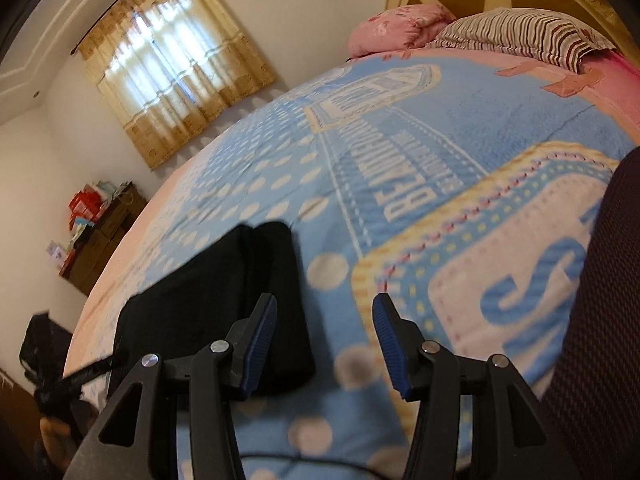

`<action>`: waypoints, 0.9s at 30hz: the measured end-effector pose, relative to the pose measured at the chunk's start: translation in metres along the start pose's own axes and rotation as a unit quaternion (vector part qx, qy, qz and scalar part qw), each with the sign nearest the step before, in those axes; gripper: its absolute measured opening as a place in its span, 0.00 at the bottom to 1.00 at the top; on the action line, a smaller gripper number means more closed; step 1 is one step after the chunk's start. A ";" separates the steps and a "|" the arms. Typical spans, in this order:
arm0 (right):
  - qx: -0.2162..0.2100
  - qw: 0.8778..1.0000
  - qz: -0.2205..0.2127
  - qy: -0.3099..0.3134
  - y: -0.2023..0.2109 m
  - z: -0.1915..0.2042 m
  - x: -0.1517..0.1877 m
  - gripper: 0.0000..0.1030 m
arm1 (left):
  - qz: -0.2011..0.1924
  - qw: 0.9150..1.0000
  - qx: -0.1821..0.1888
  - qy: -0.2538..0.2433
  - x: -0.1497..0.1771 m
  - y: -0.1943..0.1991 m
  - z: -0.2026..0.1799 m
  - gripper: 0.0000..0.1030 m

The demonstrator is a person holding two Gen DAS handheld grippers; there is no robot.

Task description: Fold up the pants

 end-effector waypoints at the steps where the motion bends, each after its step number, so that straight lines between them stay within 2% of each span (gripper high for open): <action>1: -0.003 1.000 0.002 0.003 0.001 0.001 0.003 0.51 | 0.000 1.000 -0.001 0.000 0.000 0.000 0.000 1.00; 5: -0.023 0.999 0.023 0.013 -0.007 0.008 0.018 0.51 | 0.000 1.000 -0.005 0.001 0.001 -0.002 -0.002 1.00; 8: -0.007 1.000 -0.003 0.010 0.002 0.010 0.019 0.51 | 0.001 1.000 -0.005 0.003 0.001 0.001 -0.001 1.00; 9: -0.010 1.000 -0.022 0.020 0.010 0.015 0.018 0.51 | 0.000 1.000 -0.008 0.004 0.002 0.002 0.001 1.00; 11: -0.036 0.998 -0.030 0.034 0.016 0.024 0.017 0.51 | 0.001 1.000 -0.009 0.005 0.003 0.001 0.001 1.00; 13: -0.064 0.997 -0.013 0.051 0.012 0.035 0.019 0.51 | 0.001 1.000 -0.010 0.008 0.002 0.002 0.001 1.00; 16: -0.057 0.995 0.018 0.078 -0.010 0.044 0.033 0.50 | -0.005 1.000 -0.017 0.004 0.000 0.006 0.001 1.00; 20: -0.054 0.993 0.016 0.100 -0.018 0.049 0.040 0.21 | -0.022 0.999 -0.033 0.001 -0.009 0.018 0.010 1.00; 24: -0.069 0.992 0.009 0.110 -0.007 0.048 0.030 0.17 | -0.045 0.998 -0.038 0.028 -0.022 0.036 0.033 1.00; 27: -0.058 0.990 -0.007 0.128 0.001 0.046 0.023 0.16 | -0.058 0.996 -0.051 0.037 -0.027 0.043 0.042 1.00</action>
Point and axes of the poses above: each gripper's, at about its wrist camera, not at the fingertips, and y roughly against the way its jaws point, z to its left, x to its underside, the point moved 4 cm from there along -y, roughly the way its jaws point, and after that the axes turned 9 degrees about x, right-handed, at the moved point
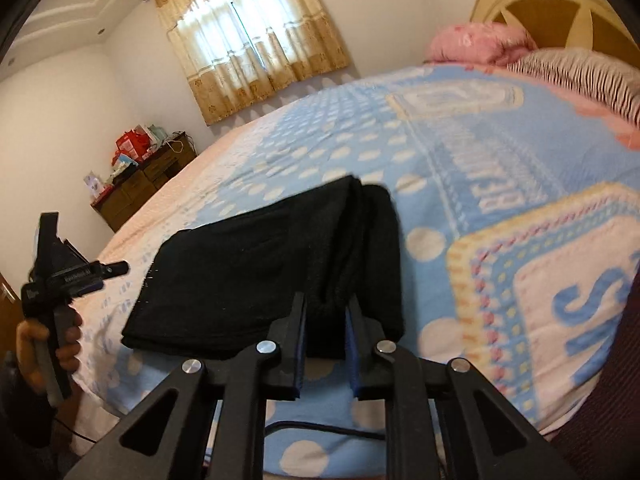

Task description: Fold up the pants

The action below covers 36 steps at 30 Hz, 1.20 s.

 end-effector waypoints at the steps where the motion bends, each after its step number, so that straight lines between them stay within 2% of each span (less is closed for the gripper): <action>1: 0.006 1.000 0.004 0.006 -0.002 0.000 0.001 0.16 | 0.000 1.000 0.001 0.001 0.000 0.000 0.000 1.00; 4: 0.025 0.999 0.033 0.005 -0.016 -0.007 0.014 0.16 | 0.011 1.000 0.006 -0.008 0.005 -0.006 -0.007 1.00; 7: 0.001 0.999 0.033 -0.040 -0.021 -0.017 0.015 0.17 | 0.028 0.999 0.014 -0.021 0.016 -0.016 -0.020 1.00; 9: -0.026 0.996 0.036 -0.072 -0.018 -0.022 0.013 0.22 | 0.043 0.998 0.017 -0.035 0.024 -0.024 -0.029 1.00; 12: -0.041 0.992 0.028 -0.115 -0.004 -0.031 0.006 0.26 | 0.044 0.998 0.021 -0.035 0.026 -0.026 -0.031 1.00; 13: -0.036 0.992 0.016 -0.119 0.001 -0.032 0.001 0.33 | 0.042 0.998 0.025 -0.030 0.025 -0.026 -0.030 1.00; 14: -0.030 0.992 -0.003 -0.123 0.008 -0.036 -0.004 0.48 | 0.041 0.998 0.030 -0.024 0.025 -0.027 -0.030 1.00; 16: -0.024 0.991 -0.029 -0.127 0.015 -0.041 -0.013 0.70 | 0.046 0.998 0.033 -0.018 0.026 -0.032 -0.031 1.00; 17: -0.020 0.991 -0.035 -0.128 0.013 -0.042 -0.017 0.71 | 0.052 0.998 0.035 -0.016 0.028 -0.036 -0.032 1.00; 20: -0.014 0.994 -0.006 -0.106 -0.009 -0.035 -0.021 0.71 | 0.044 0.998 0.031 -0.021 0.032 -0.038 -0.037 1.00; 25: 0.008 0.997 0.031 -0.072 -0.044 -0.018 -0.006 0.71 | 0.046 0.998 0.035 -0.017 0.033 -0.037 -0.036 1.00; 27: 0.022 0.998 0.021 -0.056 -0.045 -0.011 -0.004 0.71 | 0.044 0.998 0.039 -0.019 0.034 -0.038 -0.039 1.00; 30: 0.018 0.998 0.029 -0.059 -0.044 -0.010 0.001 0.70 | 0.038 0.998 0.035 -0.031 0.037 -0.039 -0.046 1.00; 31: 0.017 0.997 0.032 -0.063 -0.044 -0.011 0.002 0.65 | 0.036 0.998 0.032 -0.032 0.037 -0.040 -0.048 1.00; 32: 0.013 0.997 0.033 -0.067 -0.043 -0.011 0.003 0.53 | 0.036 0.998 0.030 -0.030 0.037 -0.040 -0.049 1.00; 33: 0.004 0.997 0.035 -0.073 -0.042 -0.009 0.004 0.49 | 0.038 0.999 0.028 -0.028 0.037 -0.040 -0.049 1.00; 36: 0.015 0.998 0.031 -0.046 -0.041 0.001 0.003 0.39 | 0.052 0.998 0.027 -0.021 0.035 -0.040 -0.049 0.99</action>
Point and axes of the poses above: each gripper's, at about its wrist camera, not at the fingertips, and y roughly against the way its jaws point, z to its left, x to its underside, the point moved 4 cm from there along -y, roughly the way its jaws point, and after that the axes turned 9 degrees about x, right-handed, at the moved point
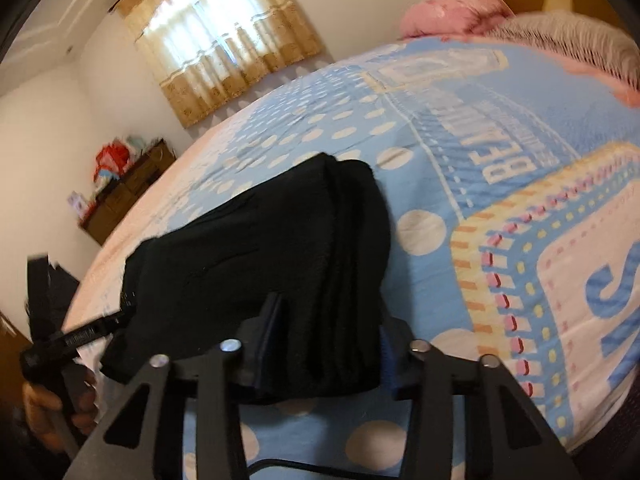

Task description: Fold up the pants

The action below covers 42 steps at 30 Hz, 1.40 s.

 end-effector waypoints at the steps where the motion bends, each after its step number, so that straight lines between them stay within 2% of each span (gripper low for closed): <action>1: 0.003 1.000 0.000 0.003 0.000 0.002 0.000 0.37 | 0.003 1.000 0.002 0.000 0.000 0.000 0.000 0.95; 5: 0.004 1.000 0.003 -0.005 -0.002 0.000 -0.001 0.37 | 0.002 1.000 0.011 -0.017 0.002 0.003 -0.009 0.83; 10: 0.000 1.000 0.002 -0.016 -0.003 -0.002 -0.001 0.38 | 0.000 0.998 0.035 -0.043 0.002 0.005 -0.023 0.47; 14: -0.004 1.000 0.007 -0.024 -0.004 -0.003 0.000 0.41 | 0.000 0.998 0.033 -0.048 0.002 0.005 -0.029 0.37; 16: -0.007 1.000 0.010 -0.028 -0.005 -0.003 0.000 0.42 | -0.001 0.998 0.030 -0.050 0.001 0.007 -0.030 0.23; 22: -0.011 0.999 0.014 -0.039 -0.006 -0.004 0.000 0.43 | -0.002 0.998 0.024 -0.056 0.001 0.007 -0.035 0.15; 26: 0.020 1.000 0.002 -0.003 -0.002 0.007 -0.002 0.32 | -0.006 0.998 0.021 -0.062 -0.002 0.011 -0.038 0.13; 30: 0.068 0.997 -0.016 0.046 0.004 0.025 -0.004 0.29 | -0.020 0.997 0.015 -0.068 -0.004 0.018 -0.039 0.13; 34: 0.084 0.992 -0.048 0.077 0.020 0.041 -0.010 0.28 | -0.029 0.997 0.024 -0.062 -0.010 0.026 -0.035 0.13; 37: 0.085 0.989 -0.071 0.094 0.033 0.054 -0.017 0.28 | -0.037 0.997 0.027 -0.066 -0.014 0.031 -0.034 0.13; 42: 0.062 0.988 -0.088 0.113 0.044 0.080 -0.025 0.28 | -0.066 0.995 0.008 -0.070 -0.024 0.047 -0.024 0.13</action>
Point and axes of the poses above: each gripper's, at about its wrist camera, not at the fingertips, and y roughly against the way its jaws point, z to its left, x to its underside, the point moved 4 cm from there along -y, roughly the way its jaws point, and after that the axes turned 9 degrees about x, right-handed, at the moved point
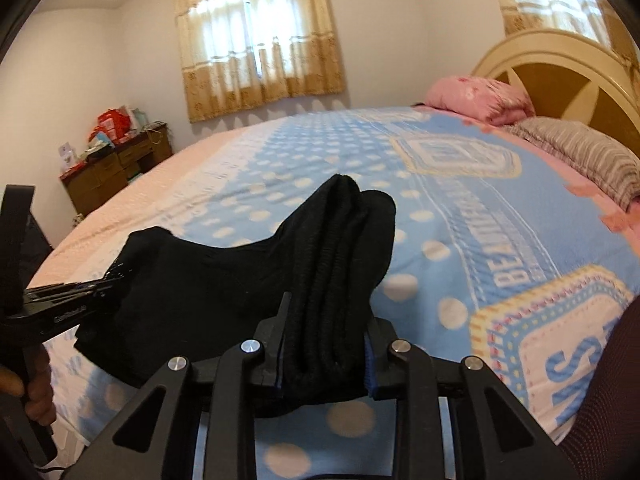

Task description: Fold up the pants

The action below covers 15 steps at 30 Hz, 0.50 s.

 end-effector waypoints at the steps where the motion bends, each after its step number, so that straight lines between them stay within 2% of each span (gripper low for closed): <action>1: -0.006 1.000 -0.003 0.005 0.001 0.006 -0.002 0.28 | -0.004 1.000 -0.003 0.003 -0.002 0.002 0.004 0.13; 15: -0.089 0.994 -0.026 0.057 -0.011 0.108 -0.038 0.28 | -0.042 0.994 -0.081 0.064 -0.021 0.026 0.091 0.13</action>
Point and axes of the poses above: each gripper's, at about its wrist camera, not at the fingertips, and y roughly against the way its jaws point, z to its left, x to its underside, the point moved 4 cm from there along -y, roughly the way its jaws point, and after that the axes turned 9 degrees about x, right-handed, at the moved point
